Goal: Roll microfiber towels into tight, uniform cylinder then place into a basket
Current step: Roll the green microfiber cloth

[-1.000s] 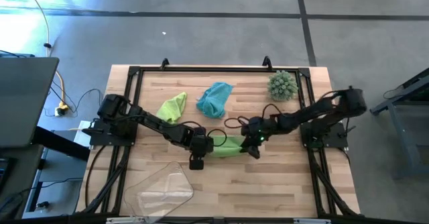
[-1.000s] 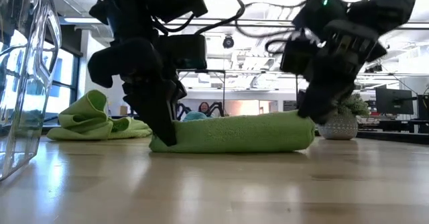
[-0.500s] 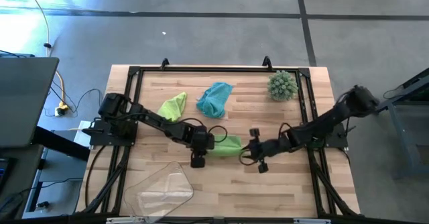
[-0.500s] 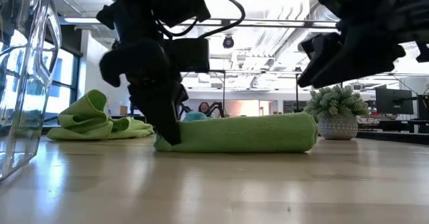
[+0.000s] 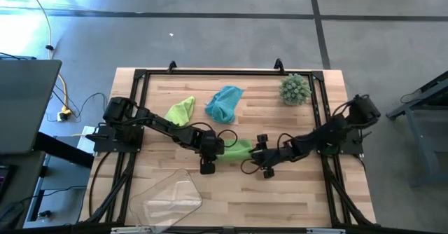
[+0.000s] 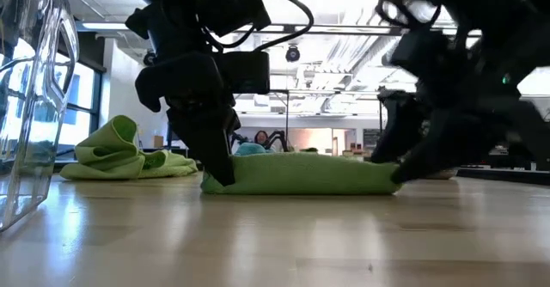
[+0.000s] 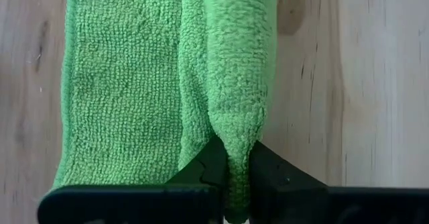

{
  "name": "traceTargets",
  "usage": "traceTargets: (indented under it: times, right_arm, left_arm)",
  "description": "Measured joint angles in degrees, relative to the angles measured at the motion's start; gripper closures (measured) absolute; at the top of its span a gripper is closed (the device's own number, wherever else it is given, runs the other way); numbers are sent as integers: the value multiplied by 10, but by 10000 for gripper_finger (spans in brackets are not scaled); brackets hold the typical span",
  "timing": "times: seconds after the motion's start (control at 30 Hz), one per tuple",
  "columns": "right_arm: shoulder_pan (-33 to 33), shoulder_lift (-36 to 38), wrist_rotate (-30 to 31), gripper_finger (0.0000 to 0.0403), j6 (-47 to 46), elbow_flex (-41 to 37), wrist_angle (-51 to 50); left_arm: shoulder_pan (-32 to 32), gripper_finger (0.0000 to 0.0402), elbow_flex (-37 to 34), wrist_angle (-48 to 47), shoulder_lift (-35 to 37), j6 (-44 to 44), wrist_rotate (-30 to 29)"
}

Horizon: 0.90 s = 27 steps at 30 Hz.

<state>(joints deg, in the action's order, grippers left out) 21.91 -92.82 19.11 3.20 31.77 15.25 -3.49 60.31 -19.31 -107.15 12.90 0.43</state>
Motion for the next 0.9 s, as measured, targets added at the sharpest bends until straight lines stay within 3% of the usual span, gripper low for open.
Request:
traceTargets:
  times: [0.17, 0.43, 0.67, 0.9]
  right_arm:
    - [-15, -33, -1, 196, -50, 1, 9]
    - [-35, -52, -16, 207, -222, 4, 12]
    - [-55, -52, -26, 298, -294, 3, 4]
    - [-92, -51, -113, 392, -336, 2, 11]
  left_arm:
    - [0, 381, 0, 0, 0, 8, 0]
    - [1, 360, 0, -30, 17, 7, -13]
    - [-4, 313, 1, -74, 30, -60, -54]
    - [-22, 275, 44, -204, 30, -90, -196]
